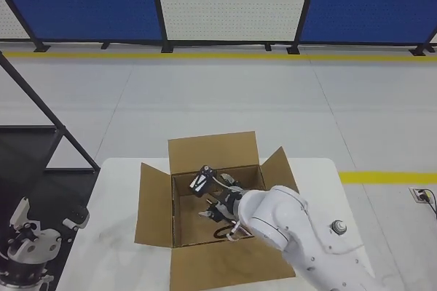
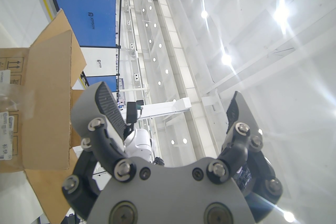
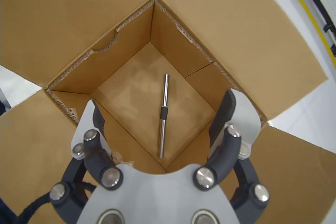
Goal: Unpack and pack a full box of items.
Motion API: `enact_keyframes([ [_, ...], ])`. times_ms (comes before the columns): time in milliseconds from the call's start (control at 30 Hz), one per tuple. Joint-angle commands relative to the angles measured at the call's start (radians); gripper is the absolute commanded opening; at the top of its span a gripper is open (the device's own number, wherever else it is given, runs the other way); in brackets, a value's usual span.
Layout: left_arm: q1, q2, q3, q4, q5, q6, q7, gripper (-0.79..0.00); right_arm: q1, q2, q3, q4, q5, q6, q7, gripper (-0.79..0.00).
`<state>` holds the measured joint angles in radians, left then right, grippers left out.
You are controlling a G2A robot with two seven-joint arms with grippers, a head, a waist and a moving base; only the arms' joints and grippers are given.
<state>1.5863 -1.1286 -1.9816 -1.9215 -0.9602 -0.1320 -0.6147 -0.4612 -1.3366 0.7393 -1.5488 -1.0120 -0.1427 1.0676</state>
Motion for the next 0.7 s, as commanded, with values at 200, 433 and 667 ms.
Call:
enact_keyframes([
  [200,0.0,0.0,0.0,0.0,0.0,0.0,0.0,0.0,0.107,-0.079,-0.132,0.338,0.062,0.0,-0.007,0.0],
  [433,0.0,0.0,0.0,0.0,0.0,0.0,0.0,0.0,0.132,-0.125,-0.173,0.496,0.092,0.007,-0.033,-0.252],
  [667,0.0,0.0,0.0,0.0,0.0,0.0,0.0,0.0,0.139,-0.15,-0.179,0.578,0.109,0.001,-0.045,-0.44],
])
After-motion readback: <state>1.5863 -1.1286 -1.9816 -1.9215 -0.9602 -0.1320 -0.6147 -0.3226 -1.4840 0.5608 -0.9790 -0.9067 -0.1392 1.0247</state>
